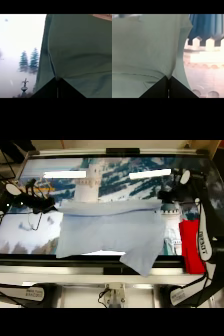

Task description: Fold the shirts.

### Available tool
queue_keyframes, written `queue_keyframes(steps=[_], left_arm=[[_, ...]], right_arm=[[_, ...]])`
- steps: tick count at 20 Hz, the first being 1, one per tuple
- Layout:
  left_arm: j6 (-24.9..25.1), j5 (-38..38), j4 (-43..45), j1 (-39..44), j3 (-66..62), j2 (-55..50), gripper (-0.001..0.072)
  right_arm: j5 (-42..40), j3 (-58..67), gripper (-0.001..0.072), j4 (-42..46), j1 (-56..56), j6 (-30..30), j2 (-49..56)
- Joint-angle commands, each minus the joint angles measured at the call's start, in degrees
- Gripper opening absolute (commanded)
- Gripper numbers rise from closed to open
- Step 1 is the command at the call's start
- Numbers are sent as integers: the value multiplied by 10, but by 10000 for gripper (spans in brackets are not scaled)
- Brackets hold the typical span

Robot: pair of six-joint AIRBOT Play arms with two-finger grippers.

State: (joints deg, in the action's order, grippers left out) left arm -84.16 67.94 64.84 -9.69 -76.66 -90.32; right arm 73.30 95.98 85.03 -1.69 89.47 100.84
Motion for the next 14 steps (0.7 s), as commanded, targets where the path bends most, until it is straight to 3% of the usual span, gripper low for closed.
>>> queue_keyframes(steps=[1, 14], left_arm=[[8, 41, 1, 3, 49, -3, 27], [21, 13, -10, -10, 49, -4, 27]], right_arm=[[50, -40, 58, -4, 1, 5, 1], [-3, -62, 58, -7, -15, 29, 0]])
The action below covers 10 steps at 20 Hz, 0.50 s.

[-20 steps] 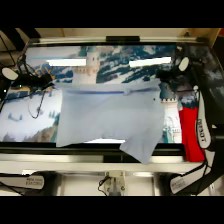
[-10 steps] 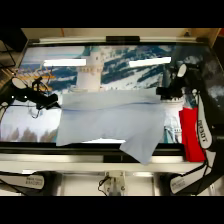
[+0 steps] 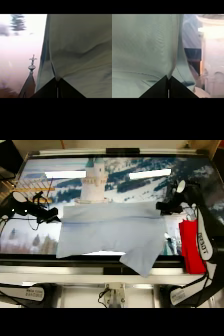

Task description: Fold the shirts.

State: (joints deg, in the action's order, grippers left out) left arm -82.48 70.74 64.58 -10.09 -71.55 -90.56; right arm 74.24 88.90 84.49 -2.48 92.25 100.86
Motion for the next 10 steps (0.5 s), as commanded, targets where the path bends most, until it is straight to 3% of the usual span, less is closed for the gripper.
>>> queue_keyframes(steps=[1, 4, 5, 6, 7, 8, 10], left_arm=[[4, -17, -11, -2, -2, -4, 27], [3, -16, -11, 13, -2, -18, 28], [-4, -10, -12, 15, -2, -21, 41], [-7, 2, -13, 16, -2, -22, 224], [-7, 25, -15, 14, -3, -21, 460], [-7, 61, -15, 9, -7, -20, 548], [-7, 131, -14, -13, -17, -8, 542]], right_arm=[[-13, 11, 57, -6, -7, 2, 0], [-7, 11, 68, -6, -5, 3, 0], [-3, 11, 113, -10, -5, 3, 0], [8, 11, 303, -12, -5, 2, 0], [28, 11, 470, -10, -7, -8, -3], [53, 11, 470, 1, -8, -22, -11], [111, 11, 470, 62, -9, -44, -39]])
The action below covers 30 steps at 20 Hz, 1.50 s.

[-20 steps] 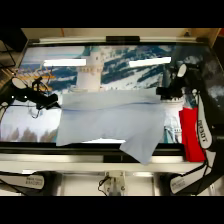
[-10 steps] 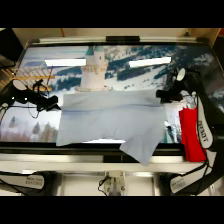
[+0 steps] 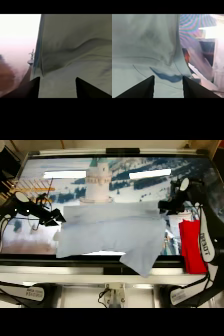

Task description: Fold the shirts.

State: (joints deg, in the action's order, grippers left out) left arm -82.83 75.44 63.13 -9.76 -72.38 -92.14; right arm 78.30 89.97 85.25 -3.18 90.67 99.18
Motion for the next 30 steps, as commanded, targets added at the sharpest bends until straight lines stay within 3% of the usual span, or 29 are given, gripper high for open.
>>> queue_keyframes(steps=[1, 4, 10, 12, 21, 23, 24, 25, 27, 30], left_arm=[[-3, 107, 5, -31, -7, 23, 542], [13, 129, 31, -74, 55, 97, 542], [74, 11, 26, -135, 355, 250, 540], [75, -23, 17, -138, 379, 262, 507], [91, -83, -54, -137, 450, 261, 486], [91, -103, -76, -137, 458, 261, 285], [91, -104, -80, -137, 461, 261, 117], [91, -103, -80, -137, 460, 261, 30], [91, -102, -80, -137, 460, 261, 28], [104, -98, -79, -137, 460, 261, 28]], right_arm=[[98, 0, 470, 80, -8, -37, -38], [111, -45, 470, 36, -64, -38, -108], [84, -191, 470, 0, -170, -57, -226], [85, -204, 470, -2, -180, -59, -240], [89, -204, 469, -10, -181, -59, -243], [93, -204, 469, -10, -181, -59, -243], [95, -204, 469, -9, -181, -59, -243], [98, -205, 469, -9, -181, -59, -243], [98, -232, 469, -10, -180, -60, -259], [68, -371, 470, -29, -177, -91, -323]])
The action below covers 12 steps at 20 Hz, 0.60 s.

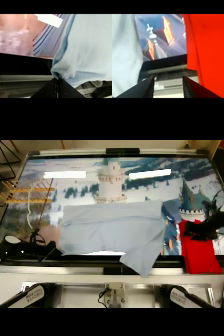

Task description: Fold the shirts.

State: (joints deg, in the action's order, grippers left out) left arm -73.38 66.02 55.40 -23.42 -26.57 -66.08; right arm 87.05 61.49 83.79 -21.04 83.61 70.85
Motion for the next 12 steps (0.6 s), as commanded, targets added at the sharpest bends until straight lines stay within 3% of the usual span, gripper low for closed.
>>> queue_keyframes(steps=[1, 8, 12], left_arm=[[10, -4, -2, 0, 2, 2, 28], [7, 7, -2, 0, 2, 10, 28], [7, 16, -5, 0, 2, 10, 28]], right_arm=[[-34, -138, 470, -23, 2, -25, -59], [-169, -340, 469, -204, 2, -60, -94], [-205, -368, 442, -225, 2, -68, -94]])
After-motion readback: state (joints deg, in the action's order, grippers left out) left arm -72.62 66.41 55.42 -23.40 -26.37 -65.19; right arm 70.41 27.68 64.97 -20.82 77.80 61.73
